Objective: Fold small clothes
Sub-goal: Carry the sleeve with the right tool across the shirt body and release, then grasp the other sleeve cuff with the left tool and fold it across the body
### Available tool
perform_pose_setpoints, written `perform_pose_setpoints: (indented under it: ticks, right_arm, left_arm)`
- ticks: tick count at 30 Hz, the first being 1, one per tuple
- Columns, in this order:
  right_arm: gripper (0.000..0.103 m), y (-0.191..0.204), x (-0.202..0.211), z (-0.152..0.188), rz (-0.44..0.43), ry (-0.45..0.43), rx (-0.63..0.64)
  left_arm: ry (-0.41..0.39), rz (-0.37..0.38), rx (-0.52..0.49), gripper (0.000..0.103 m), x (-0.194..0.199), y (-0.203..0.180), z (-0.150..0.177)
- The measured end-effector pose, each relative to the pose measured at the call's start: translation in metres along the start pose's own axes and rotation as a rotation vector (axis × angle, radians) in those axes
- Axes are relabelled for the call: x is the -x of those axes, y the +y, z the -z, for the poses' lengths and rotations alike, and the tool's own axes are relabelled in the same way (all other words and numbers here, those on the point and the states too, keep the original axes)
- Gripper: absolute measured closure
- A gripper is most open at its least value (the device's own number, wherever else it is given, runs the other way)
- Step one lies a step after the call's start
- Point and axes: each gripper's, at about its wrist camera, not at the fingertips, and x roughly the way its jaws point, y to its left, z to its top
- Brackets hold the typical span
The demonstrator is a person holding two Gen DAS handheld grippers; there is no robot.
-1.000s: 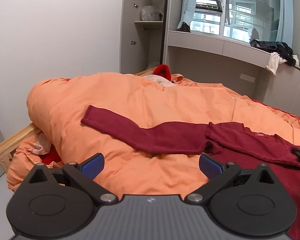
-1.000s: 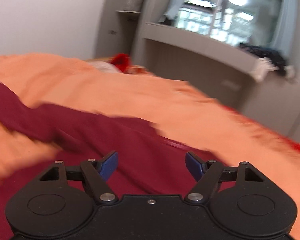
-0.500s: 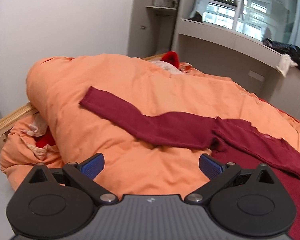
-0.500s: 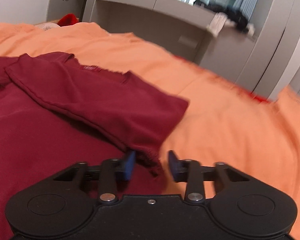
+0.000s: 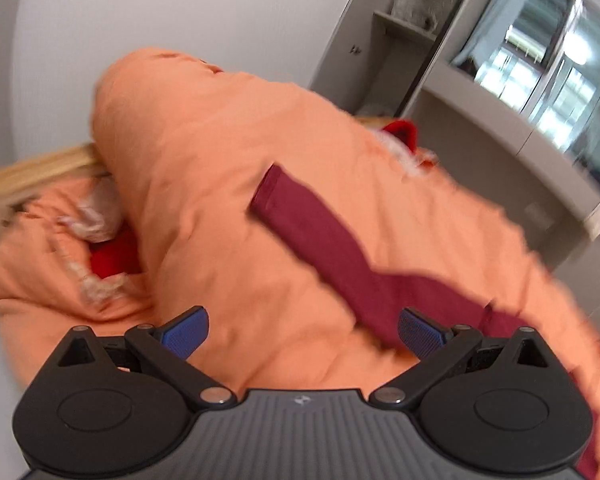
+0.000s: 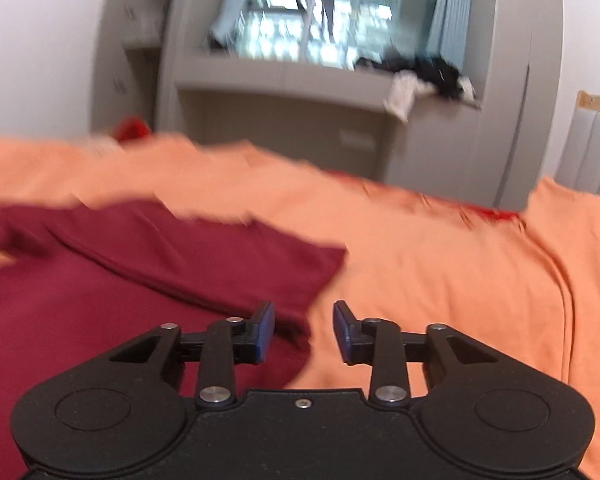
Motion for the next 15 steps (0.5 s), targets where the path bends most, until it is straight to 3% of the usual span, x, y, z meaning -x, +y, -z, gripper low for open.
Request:
perform_pose_setpoints:
  ticks: [2, 3, 7, 11, 15]
  right_arm:
    - [0.035, 0.004, 0.038, -0.001, -0.062, -0.082, -0.029]
    - [0.031, 0.007, 0.055, 0.001, -0.091, -0.129, -0.045]
    - [0.031, 0.025, 0.092, 0.007, -0.171, -0.214, -0.045]
    - [0.031, 0.031, 0.097, 0.010, -0.178, -0.229, 0.002]
    - [0.031, 0.026, 0.098, 0.011, -0.169, -0.221, -0.045]
  left_arm:
    - [-0.002, 0.052, 0.041, 0.000, -0.019, 0.015, -0.017]
    - [0.005, 0.055, 0.051, 0.000, -0.029, 0.019, -0.022]
    - [0.053, 0.074, 0.118, 0.001, -0.069, 0.034, -0.030]
    - [0.037, 0.083, 0.163, 0.001, -0.091, 0.038, -0.035]
    - [-0.001, 0.155, 0.289, 0.001, -0.100, 0.049, -0.042]
